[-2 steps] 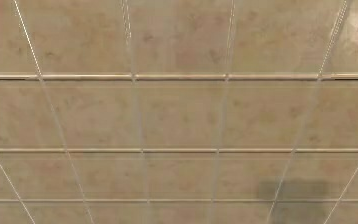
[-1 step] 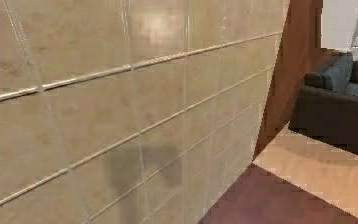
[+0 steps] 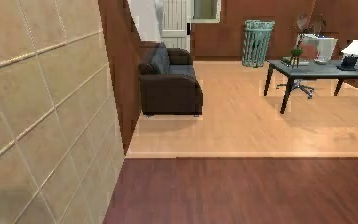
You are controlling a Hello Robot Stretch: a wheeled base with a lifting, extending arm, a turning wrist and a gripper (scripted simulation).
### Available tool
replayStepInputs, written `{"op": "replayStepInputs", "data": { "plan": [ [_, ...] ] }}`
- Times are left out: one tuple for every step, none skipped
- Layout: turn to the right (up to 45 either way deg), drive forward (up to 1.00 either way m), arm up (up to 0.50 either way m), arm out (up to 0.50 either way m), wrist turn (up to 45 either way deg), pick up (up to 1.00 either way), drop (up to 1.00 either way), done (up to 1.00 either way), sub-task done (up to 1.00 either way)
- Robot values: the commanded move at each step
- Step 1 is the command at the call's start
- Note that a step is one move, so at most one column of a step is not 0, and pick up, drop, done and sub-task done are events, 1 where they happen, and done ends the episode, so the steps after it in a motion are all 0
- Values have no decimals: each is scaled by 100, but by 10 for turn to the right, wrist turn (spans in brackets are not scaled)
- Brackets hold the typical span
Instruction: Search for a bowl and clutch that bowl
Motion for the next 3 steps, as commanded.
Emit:
{"op": "replayStepInputs", "data": {
  "plan": [
    [360, 0, 0, 0, 0, 0, 0, 0, 0],
    [0, 10, 0, 0, 0, 0, 0, 0, 0],
    [30, 0, 0, 0, 0, 0, 0, 0, 0]
  ]
}}
